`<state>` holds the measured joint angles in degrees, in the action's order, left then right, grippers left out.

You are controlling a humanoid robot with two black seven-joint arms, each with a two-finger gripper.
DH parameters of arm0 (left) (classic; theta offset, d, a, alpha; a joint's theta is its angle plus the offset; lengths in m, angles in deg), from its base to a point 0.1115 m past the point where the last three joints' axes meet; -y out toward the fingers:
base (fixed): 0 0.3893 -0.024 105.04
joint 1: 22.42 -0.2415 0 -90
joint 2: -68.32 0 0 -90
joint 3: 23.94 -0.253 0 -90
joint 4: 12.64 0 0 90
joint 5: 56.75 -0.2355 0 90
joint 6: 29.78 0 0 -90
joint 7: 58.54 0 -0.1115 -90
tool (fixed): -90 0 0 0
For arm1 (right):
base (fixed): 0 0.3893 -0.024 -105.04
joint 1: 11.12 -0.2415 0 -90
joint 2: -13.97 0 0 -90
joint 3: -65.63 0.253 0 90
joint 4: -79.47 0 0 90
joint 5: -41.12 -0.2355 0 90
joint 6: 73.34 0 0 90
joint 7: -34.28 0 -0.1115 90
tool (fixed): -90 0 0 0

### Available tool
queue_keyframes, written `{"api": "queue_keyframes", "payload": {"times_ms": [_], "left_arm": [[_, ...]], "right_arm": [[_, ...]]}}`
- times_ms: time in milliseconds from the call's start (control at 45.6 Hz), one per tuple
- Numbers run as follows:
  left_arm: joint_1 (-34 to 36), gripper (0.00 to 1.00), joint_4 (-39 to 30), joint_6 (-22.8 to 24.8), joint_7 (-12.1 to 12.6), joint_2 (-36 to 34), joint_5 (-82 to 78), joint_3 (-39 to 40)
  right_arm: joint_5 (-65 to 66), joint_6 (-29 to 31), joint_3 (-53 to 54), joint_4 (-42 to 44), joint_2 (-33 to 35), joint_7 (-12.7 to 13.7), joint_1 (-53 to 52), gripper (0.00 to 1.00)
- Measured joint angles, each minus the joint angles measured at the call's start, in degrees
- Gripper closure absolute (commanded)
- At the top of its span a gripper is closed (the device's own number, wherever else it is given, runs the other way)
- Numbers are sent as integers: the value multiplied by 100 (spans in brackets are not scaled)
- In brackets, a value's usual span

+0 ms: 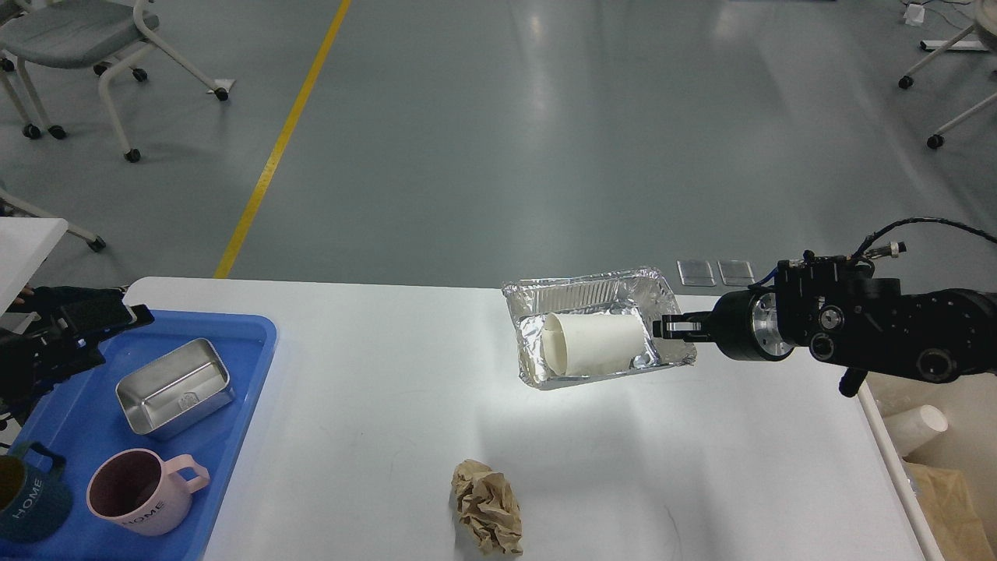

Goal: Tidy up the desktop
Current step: 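Raise the left gripper away from the foil tray, then reach the left gripper to the crumpled brown paper and grasp it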

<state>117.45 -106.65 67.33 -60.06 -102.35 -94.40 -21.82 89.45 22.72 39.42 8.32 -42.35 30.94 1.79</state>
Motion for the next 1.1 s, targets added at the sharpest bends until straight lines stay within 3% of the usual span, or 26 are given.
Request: {"api": "queue_keyframes", "payload": {"times_ms": [263, 504, 1096], "left_arm": [[-481, 9, -62, -341, -24, 331, -38, -10], [-692, 9, 15, -796, 45, 1479, -257, -24], [-810, 5, 1033, -1056, 65, 4221, -954, -523]], "right_arm": [[-60, 0, 3, -13, 7, -9, -7, 100], [-61, 0, 26, -31, 7, -9, -31, 100], [-70, 0, 19, -32, 1, -9, -44, 100]]}}
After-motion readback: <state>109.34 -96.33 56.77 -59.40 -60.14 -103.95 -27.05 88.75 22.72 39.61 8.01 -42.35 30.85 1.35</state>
